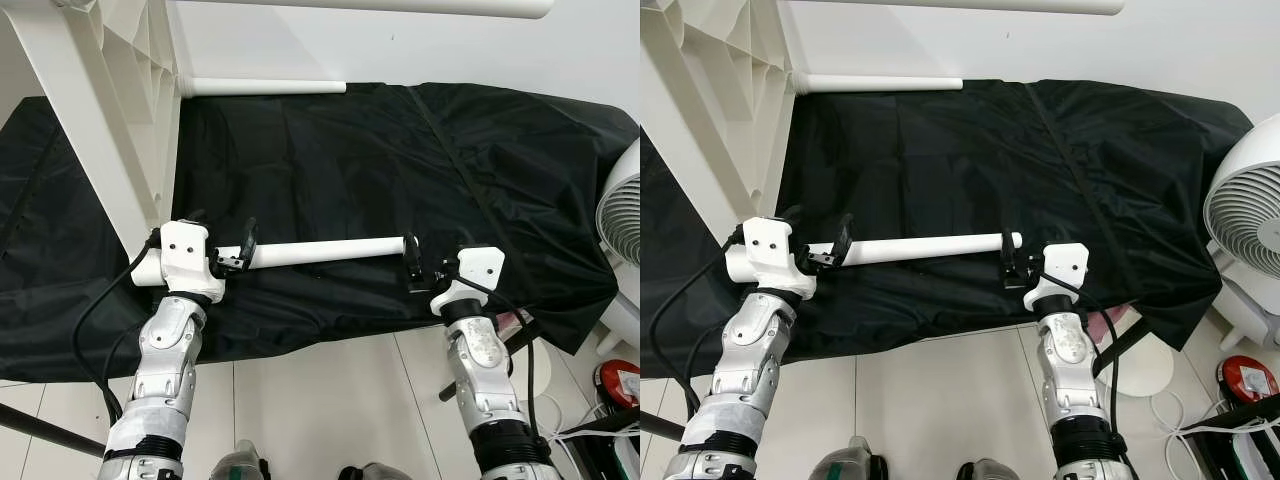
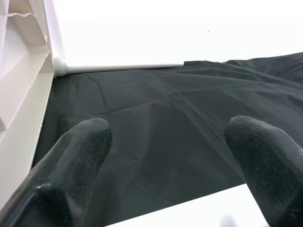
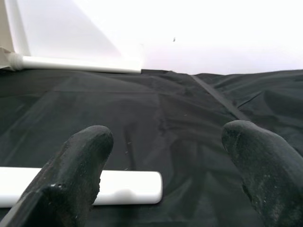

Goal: Building children table

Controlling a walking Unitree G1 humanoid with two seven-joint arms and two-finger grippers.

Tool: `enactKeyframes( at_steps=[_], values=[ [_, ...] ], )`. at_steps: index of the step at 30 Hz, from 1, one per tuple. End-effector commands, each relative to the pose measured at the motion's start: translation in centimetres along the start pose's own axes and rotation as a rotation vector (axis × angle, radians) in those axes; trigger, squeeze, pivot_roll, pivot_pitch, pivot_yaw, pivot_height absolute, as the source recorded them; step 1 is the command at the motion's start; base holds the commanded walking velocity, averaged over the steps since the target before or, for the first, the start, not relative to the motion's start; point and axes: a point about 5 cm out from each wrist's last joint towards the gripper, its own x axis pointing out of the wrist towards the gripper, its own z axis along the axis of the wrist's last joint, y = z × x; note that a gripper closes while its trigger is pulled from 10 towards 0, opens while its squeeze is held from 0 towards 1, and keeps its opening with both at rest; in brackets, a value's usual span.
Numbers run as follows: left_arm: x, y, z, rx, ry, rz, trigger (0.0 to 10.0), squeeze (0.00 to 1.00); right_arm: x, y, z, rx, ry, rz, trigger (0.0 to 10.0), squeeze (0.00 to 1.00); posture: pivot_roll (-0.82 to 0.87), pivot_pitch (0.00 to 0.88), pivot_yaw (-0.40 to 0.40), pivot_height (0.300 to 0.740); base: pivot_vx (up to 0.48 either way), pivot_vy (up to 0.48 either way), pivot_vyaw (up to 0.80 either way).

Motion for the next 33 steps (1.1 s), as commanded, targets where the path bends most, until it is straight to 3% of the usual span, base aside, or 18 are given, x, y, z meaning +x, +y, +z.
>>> enactKeyframes(
  at_steps=[1, 11, 17, 23, 26, 28, 30, 33],
  values=[
    [0.2, 0.2, 0.2, 0.019, 0.001, 0.015, 10.0, 0.00, 0.4, -0.2, 0.1, -0.009, 0.007, -0.005, 10.0, 0.00, 0.07, 0.000, -0.048, 0.740, 0.000, 0.000, 0.00],
    [-0.4, -1.1, -0.2, 0.006, 0.099, -0.053, 10.0, 0.00, 0.5, -0.6, 0.6, -0.027, 0.001, 0.004, 10.0, 0.00, 0.08, 0.000, -0.057, 0.740, 0.000, 0.000, 0.00],
    [-1.2, -2.4, 0.5, -0.098, 0.133, -0.079, 10.0, 0.00, 1.0, -0.7, 1.2, -0.028, -0.018, 0.010, 10.0, 0.00, 0.09, 0.000, -0.060, 0.740, 0.000, 0.000, 0.00],
    [-1.9, -3.0, 1.1, -0.146, 0.147, -0.082, 10.0, 0.00, 1.0, -0.7, 1.3, -0.036, -0.024, 0.022, 10.0, 0.00, 0.09, 0.005, -0.061, 0.740, 0.000, 0.000, 0.00],
    [-2.0, -3.0, 1.3, -0.143, 0.151, -0.075, 10.0, 0.00, 1.0, -0.7, 1.4, -0.039, -0.025, 0.024, 10.0, 0.00, 0.09, 0.005, -0.061, 0.740, 0.000, 0.000, 0.00],
    [-2.4, -3.1, 1.9, -0.065, 0.122, -0.090, 10.0, 0.00, 1.1, -0.4, 1.7, -0.046, -0.032, 0.030, 10.0, 0.00, 0.11, 0.016, -0.071, 0.740, 0.000, 0.000, 0.00],
    [-2.4, -3.1, 2.0, -0.049, 0.116, -0.093, 10.0, 0.00, 1.1, -0.4, 1.7, -0.047, -0.033, 0.032, 10.0, 0.00, 0.11, 0.016, -0.071, 0.740, 0.000, 0.000, 0.00],
    [-1.5, -2.9, 2.4, -0.004, 0.107, -0.103, 10.0, 0.00, 1.2, -0.2, 1.8, -0.057, -0.035, 0.042, 10.0, 0.00, 0.11, 0.013, -0.072, 0.740, 0.000, 0.000, 0.00]
  ],
)
